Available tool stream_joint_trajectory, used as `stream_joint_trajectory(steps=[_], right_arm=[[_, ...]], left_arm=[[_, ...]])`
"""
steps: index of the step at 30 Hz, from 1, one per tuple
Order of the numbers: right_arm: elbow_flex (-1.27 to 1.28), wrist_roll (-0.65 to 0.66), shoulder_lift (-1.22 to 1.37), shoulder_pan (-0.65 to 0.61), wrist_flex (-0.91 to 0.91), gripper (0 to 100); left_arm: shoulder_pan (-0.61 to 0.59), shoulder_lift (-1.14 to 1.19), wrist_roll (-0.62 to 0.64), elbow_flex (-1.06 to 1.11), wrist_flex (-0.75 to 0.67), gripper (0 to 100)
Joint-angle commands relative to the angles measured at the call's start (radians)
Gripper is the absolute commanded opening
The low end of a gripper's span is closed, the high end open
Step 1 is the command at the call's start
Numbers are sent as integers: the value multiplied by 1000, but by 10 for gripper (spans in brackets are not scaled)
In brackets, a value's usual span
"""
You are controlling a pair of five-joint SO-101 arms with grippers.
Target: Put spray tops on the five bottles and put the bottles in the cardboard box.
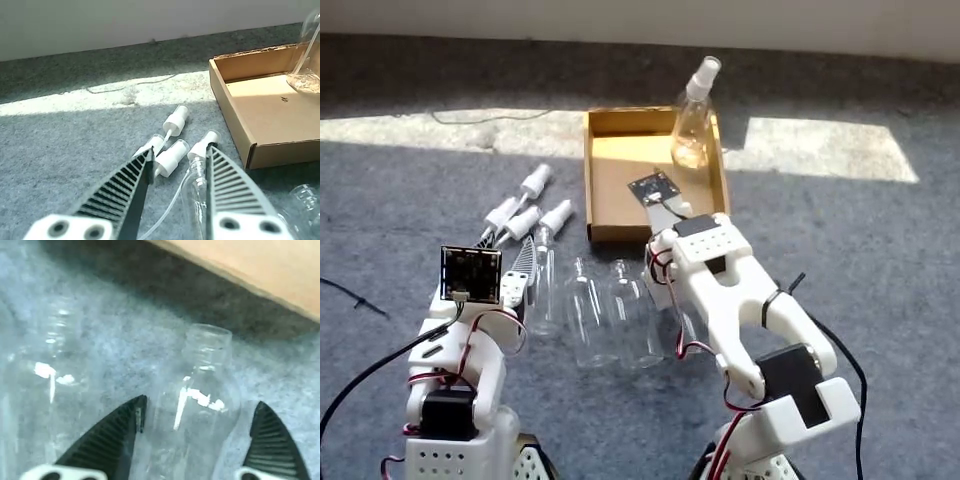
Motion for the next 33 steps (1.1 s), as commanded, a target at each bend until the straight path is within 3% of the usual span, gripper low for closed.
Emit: stream_joint_trajectory(steps=[1, 8, 13, 17, 27, 33], right_arm=[[-2, -11, -4, 42, -12, 188], [-2, -12, -7, 47, -8, 5], [1, -18, -8, 104, 65, 4], [-2, 8, -8, 282, 73, 4], [-45, 278, -2, 728, 47, 4], [-222, 321, 77, 835, 16, 7]], left_arm=[[-4, -8, -5, -2, -12, 168], [-7, -8, -5, -2, -12, 168], [-7, -8, -5, -2, -12, 168], [-7, -8, -5, -2, -12, 168], [-5, -8, -5, -2, -12, 168], [-5, -8, -5, -2, -12, 168]])
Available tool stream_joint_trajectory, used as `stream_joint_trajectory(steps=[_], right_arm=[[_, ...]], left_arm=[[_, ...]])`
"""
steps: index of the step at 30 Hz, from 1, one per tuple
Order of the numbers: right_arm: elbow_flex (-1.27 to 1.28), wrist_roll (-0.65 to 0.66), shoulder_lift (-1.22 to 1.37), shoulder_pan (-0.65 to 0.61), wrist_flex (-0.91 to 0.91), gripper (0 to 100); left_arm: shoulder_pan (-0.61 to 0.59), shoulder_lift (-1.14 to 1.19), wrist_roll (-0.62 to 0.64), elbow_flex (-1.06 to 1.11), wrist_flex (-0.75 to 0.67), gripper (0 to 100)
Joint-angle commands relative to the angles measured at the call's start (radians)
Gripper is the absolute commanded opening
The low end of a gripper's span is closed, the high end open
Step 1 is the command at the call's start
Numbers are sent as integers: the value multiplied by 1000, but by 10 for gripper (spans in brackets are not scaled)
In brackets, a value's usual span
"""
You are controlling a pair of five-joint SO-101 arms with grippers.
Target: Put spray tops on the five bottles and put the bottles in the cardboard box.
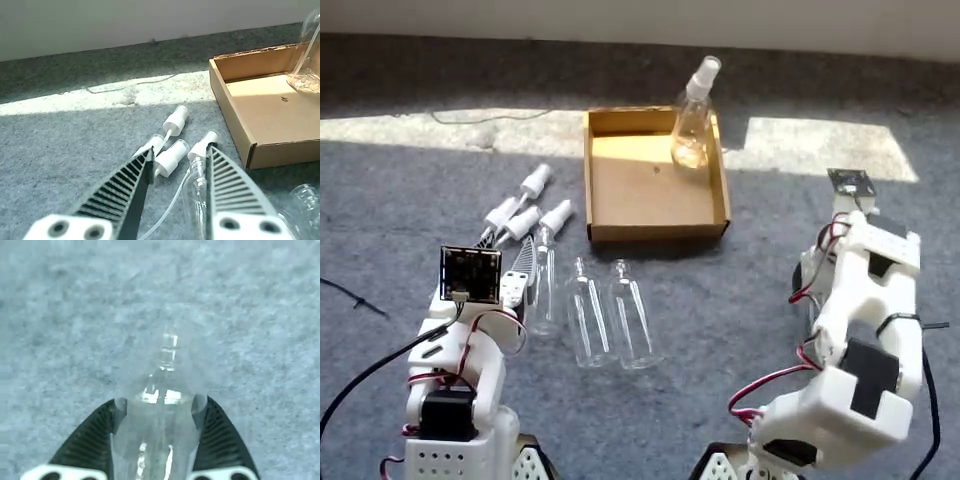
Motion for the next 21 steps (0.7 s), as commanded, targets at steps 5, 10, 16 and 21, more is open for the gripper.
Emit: stream_joint_trajectory(steps=[5, 10, 16, 21], right_arm=[[-166, 89, 131, 70, 51, 132], [-203, 86, 189, 70, 58, 181], [-286, 57, 189, 61, 165, 182], [-414, 55, 194, 62, 226, 182]], left_arm=[[-4, -8, -5, -2, -12, 168], [-4, -8, -5, -2, -12, 168], [-2, -8, -5, -2, -12, 168], [-2, -8, -5, -2, -12, 168]])
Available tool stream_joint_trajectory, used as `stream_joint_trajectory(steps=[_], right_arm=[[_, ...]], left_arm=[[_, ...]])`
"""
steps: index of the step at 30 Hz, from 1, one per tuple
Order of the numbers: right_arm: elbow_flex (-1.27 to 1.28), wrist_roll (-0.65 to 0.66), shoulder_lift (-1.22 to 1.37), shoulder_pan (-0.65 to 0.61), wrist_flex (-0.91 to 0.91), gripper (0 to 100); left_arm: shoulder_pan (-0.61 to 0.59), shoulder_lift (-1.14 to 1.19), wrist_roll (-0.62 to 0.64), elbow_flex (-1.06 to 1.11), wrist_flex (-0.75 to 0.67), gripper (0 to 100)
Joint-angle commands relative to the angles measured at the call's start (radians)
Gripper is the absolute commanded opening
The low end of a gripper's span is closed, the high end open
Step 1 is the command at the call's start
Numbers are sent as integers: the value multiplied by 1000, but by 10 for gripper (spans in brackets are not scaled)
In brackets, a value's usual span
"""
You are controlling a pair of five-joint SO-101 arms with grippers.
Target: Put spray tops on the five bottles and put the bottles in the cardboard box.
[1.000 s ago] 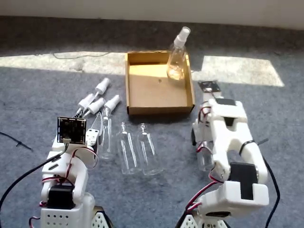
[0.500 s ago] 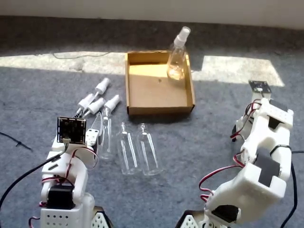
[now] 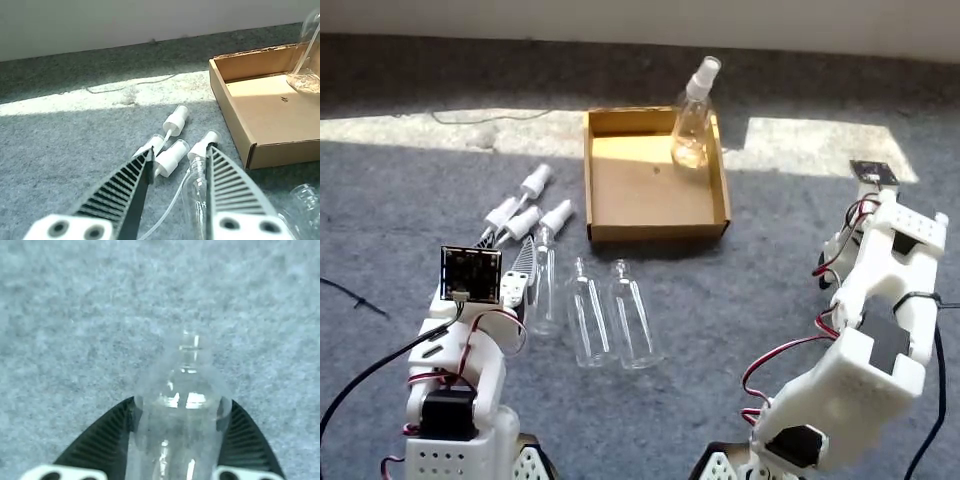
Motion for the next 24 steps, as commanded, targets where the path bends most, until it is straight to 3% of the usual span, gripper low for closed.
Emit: stream_joint_trajectory(steps=[1, 7, 24], right_arm=[[-104, -9, -12, 2, 36, 185], [-122, 11, -10, 1, 35, 303], [-99, 41, -10, -15, -19, 308]], left_arm=[[-2, -8, -5, -2, -12, 168], [-2, -8, -5, -2, -12, 168], [-2, -8, -5, -2, -12, 168]])
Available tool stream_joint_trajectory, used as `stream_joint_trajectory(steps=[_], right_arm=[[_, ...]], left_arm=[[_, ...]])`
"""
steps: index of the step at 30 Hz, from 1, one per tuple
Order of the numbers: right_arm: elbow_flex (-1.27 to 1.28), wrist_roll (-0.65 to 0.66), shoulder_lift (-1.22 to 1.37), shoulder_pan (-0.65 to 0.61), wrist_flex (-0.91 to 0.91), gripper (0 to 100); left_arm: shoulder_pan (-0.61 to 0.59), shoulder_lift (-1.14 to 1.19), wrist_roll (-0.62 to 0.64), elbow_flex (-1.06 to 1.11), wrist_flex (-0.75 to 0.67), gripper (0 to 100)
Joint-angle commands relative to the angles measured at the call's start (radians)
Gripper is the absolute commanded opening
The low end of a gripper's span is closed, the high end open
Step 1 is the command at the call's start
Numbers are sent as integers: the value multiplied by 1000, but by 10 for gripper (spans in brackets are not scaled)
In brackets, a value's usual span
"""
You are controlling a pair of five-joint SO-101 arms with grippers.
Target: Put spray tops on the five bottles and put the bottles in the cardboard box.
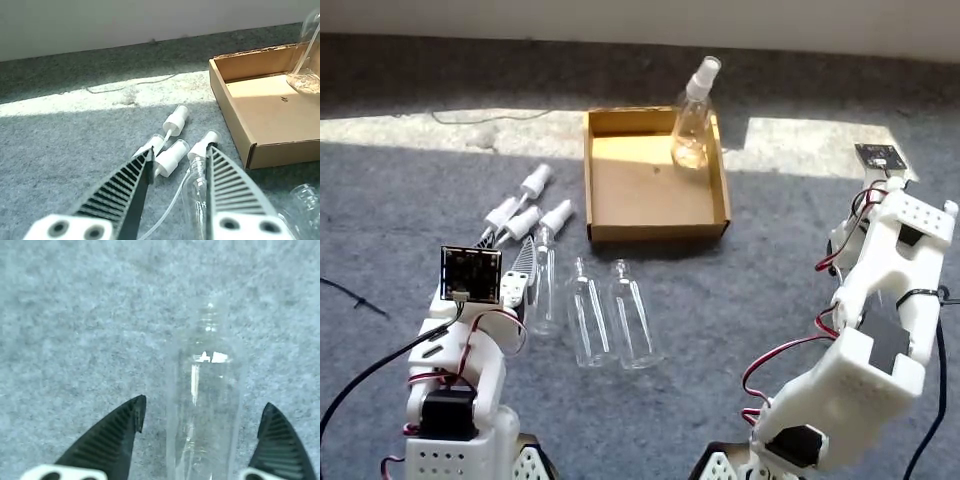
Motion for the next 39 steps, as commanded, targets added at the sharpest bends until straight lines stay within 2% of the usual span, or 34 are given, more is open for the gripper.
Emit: stream_joint_trajectory(steps=[1, 12, 18, 25, 39], right_arm=[[-24, 5, -10, -12, -58, 308], [-24, 9, -2, -56, -113, 308], [-35, 5, 128, -38, -111, 308], [-156, 5, 205, -1, -107, 308], [-254, 5, 323, -27, -111, 307]], left_arm=[[-2, -8, -5, -2, -12, 168], [-2, -8, -3, -2, -12, 168], [-2, -8, -3, -2, -12, 168], [-2, -8, -3, -2, -12, 168], [-2, -8, -2, -2, -12, 168]])
